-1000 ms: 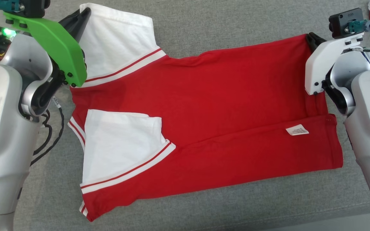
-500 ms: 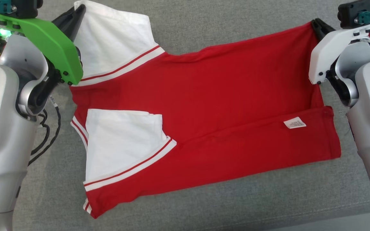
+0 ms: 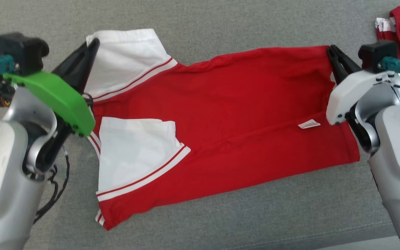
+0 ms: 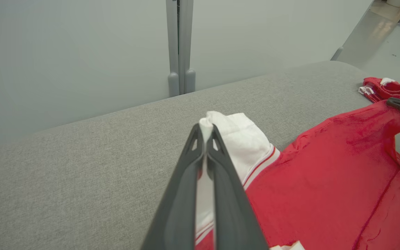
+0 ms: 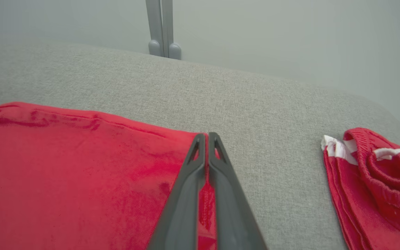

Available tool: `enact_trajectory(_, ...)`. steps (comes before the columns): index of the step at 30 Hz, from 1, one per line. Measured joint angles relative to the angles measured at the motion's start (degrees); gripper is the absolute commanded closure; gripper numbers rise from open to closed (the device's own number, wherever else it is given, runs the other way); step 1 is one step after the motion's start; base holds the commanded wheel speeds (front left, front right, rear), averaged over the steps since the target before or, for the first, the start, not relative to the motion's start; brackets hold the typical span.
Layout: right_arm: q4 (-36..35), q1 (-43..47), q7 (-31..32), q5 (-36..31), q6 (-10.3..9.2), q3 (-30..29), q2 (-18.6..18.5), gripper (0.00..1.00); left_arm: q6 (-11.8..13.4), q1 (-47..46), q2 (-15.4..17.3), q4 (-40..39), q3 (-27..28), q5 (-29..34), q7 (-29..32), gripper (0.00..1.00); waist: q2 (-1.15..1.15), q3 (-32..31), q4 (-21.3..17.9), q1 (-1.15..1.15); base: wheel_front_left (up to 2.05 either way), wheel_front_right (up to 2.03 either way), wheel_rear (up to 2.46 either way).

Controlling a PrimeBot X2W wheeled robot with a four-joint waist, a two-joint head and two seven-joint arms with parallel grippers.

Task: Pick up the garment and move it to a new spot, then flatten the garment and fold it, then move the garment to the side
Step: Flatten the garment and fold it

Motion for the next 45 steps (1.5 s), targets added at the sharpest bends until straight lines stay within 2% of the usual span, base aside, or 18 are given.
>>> enact_trajectory(5,-6.7,9.3,-0.7,0.6,0.00,-3.3,-0.4,1.00,3.3,13.1,2.8,-11.1,1.5,-0.7,-1.6,1.00,0.00,-1.9,0.4,0.00,0.00,0.00,0.00)
enact_trajectory(10,-13.0,17.9,0.2,0.9,0.00,-8.0,1.4,1.00,7.1,24.4,2.7,-18.4,1.9,-2.2,-3.2,1.00,0.00,-3.7,1.5,0.00,0.00,0.00,0.00)
enact_trajectory(17,-17.3,24.8,1.8,0.3,0.00,-12.3,4.1,1.00,9.0,33.8,-0.6,-19.0,1.5,-4.4,-7.4,1.00,0.00,-5.6,2.7,0.00,0.00,0.00,0.00)
enact_trajectory(24,-19.5,29.4,2.7,-0.3,0.00,-15.4,6.4,1.00,9.5,38.5,-2.6,-17.1,0.6,-6.0,-9.7,1.00,0.00,-7.1,3.6,0.00,0.00,0.00,0.00)
enact_trajectory(25,-19.4,29.9,2.7,-0.4,0.00,-15.6,6.7,0.97,9.5,38.9,-3.0,-16.4,0.2,-6.0,-10.0,0.72,0.00,-7.2,3.8,0.00,0.00,0.00,0.00)
enact_trajectory(26,-19.2,30.3,2.7,-0.7,0.00,-16.0,7.2,0.63,9.5,39.2,-3.5,-15.3,-0.4,-6.0,-10.2,0.24,0.00,-7.4,3.9,0.00,0.00,0.00,0.00)
enact_trajectory(27,-19.0,30.8,2.7,-0.7,0.00,-16.2,7.7,0.33,9.5,39.4,-4.0,-14.0,-0.7,-6.0,-10.5,0.00,0.00,-7.6,3.9,0.00,0.00,0.00,0.00)
enact_trajectory(28,-18.8,31.2,2.4,-0.8,0.00,-16.6,8.4,0.00,9.6,39.5,-4.4,-12.7,-0.7,-5.6,-11.4,0.00,0.00,-7.8,4.0,0.00,0.00,0.00,0.00)
enact_trajectory(32,-18.6,32.7,0.3,-0.8,0.00,-19.4,10.1,0.00,9.9,39.6,-6.2,-10.4,-0.1,-5.2,-15.0,0.00,0.00,-8.4,3.9,0.00,0.00,0.00,0.00)
enact_trajectory(38,-18.7,35.6,-2.8,-0.8,-0.01,-24.7,12.1,0.00,11.6,38.9,-9.4,-8.9,2.0,-2.5,-23.9,0.00,0.00,-10.5,4.0,0.00,0.00,0.00,0.00)
enact_trajectory(45,-17.1,35.6,-2.1,-1.2,-0.01,-24.0,12.9,0.00,12.8,37.4,-10.6,-6.1,1.1,0.9,-27.6,0.00,0.00,-13.6,4.2,0.00,0.00,0.00,0.00)
